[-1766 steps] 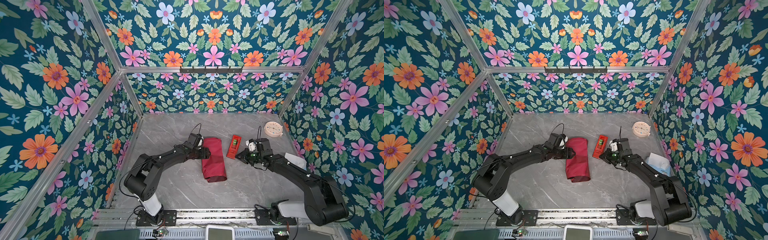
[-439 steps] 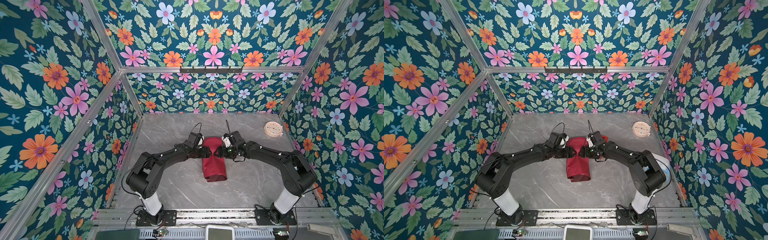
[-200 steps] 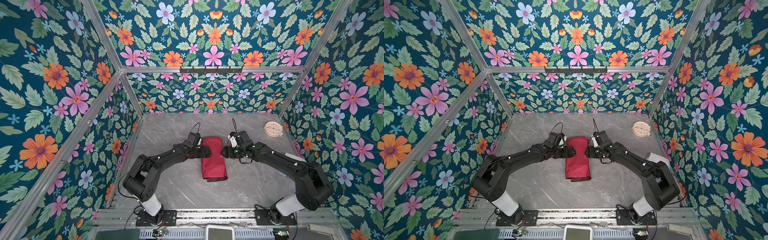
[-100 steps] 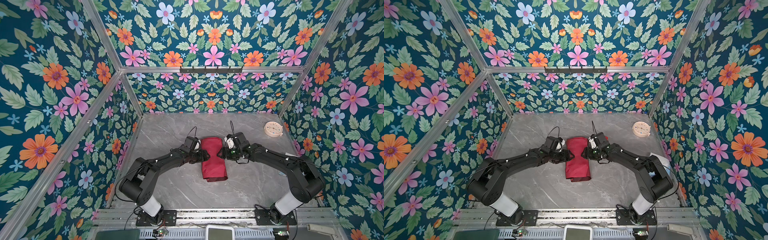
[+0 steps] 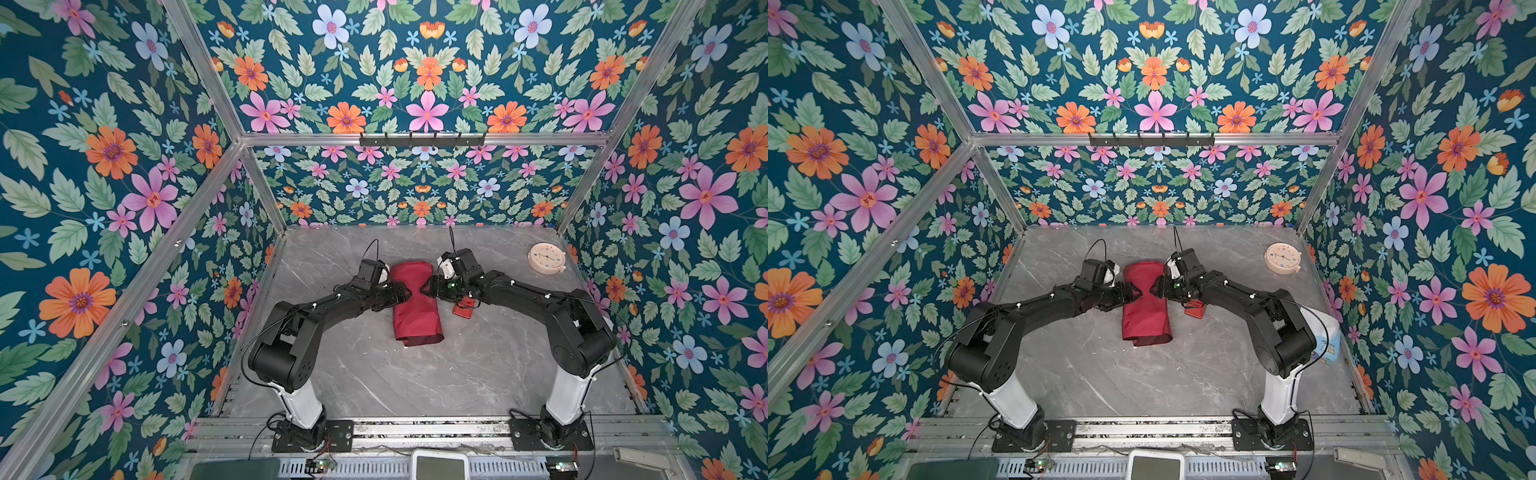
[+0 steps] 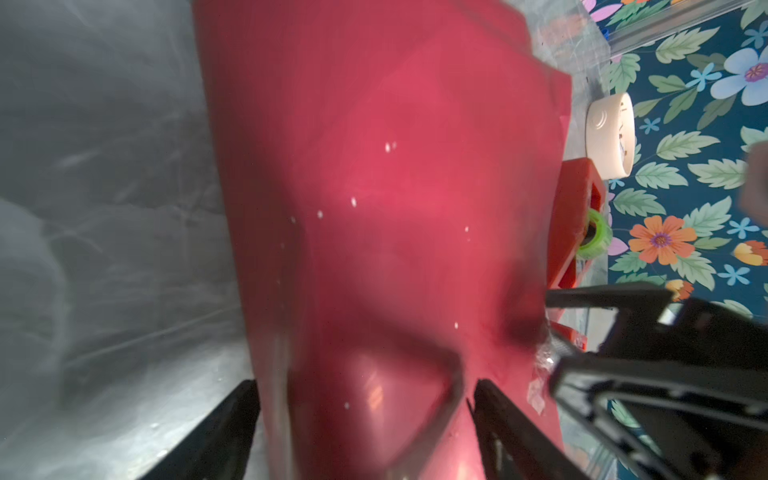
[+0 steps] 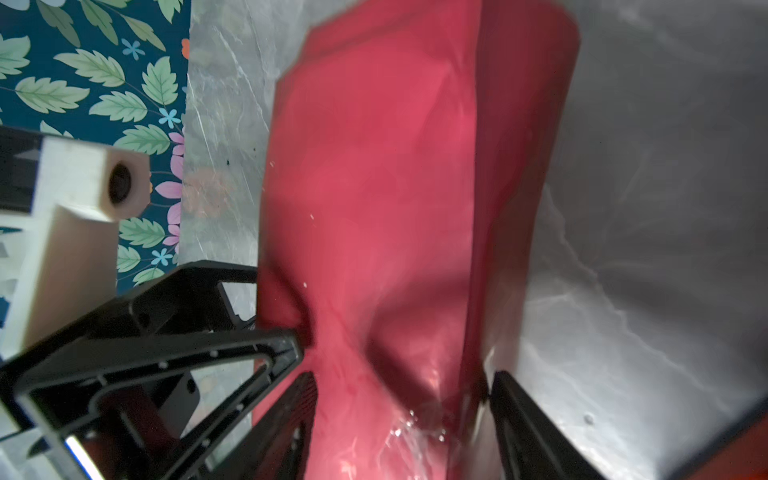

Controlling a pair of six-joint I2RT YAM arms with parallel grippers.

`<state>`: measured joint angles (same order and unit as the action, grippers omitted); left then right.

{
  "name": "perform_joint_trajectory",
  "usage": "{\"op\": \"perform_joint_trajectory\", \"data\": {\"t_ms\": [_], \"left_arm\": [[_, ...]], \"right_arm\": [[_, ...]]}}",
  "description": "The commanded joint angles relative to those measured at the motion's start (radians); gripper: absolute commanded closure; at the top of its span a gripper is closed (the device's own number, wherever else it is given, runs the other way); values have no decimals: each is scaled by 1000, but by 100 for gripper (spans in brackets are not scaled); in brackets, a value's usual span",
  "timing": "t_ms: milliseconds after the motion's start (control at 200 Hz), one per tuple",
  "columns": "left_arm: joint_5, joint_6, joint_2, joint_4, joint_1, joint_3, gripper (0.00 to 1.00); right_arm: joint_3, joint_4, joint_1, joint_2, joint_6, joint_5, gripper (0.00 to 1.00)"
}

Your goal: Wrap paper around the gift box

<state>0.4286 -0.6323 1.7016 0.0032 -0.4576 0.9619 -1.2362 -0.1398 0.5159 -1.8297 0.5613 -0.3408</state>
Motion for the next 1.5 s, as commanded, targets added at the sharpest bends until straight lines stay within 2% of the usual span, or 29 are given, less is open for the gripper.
{"op": "perform_joint_trajectory", "data": {"t_ms": [0,155,290,390,565,890,1090,1265,1375,1500], "left_arm": [[-43,62,-74,-16,0,-48,10],[-63,76,-283,51,-4,-250,7],[-18,50,-373,145,-27,-386,8],[-14,61,-352,165,-52,-403,10],[-40,85,-301,158,-97,-375,12],[-130,137,-250,43,-118,-345,12],[-142,143,-243,39,-119,-361,12],[-132,131,-254,106,-136,-361,12],[-163,125,-231,145,-141,-361,17],[-197,110,-174,176,-144,-359,27]], "right_arm": [[38,-91,-2,73,-97,111,25],[197,-95,45,233,-110,107,18],[251,-83,119,253,-90,141,14],[262,-44,134,213,-69,139,14],[262,-40,133,180,-79,175,22],[275,-76,133,180,-124,277,27],[301,-45,134,192,-130,243,27],[326,6,134,197,-120,214,27],[320,23,135,181,-115,213,28],[318,35,134,137,-116,237,33]]}}
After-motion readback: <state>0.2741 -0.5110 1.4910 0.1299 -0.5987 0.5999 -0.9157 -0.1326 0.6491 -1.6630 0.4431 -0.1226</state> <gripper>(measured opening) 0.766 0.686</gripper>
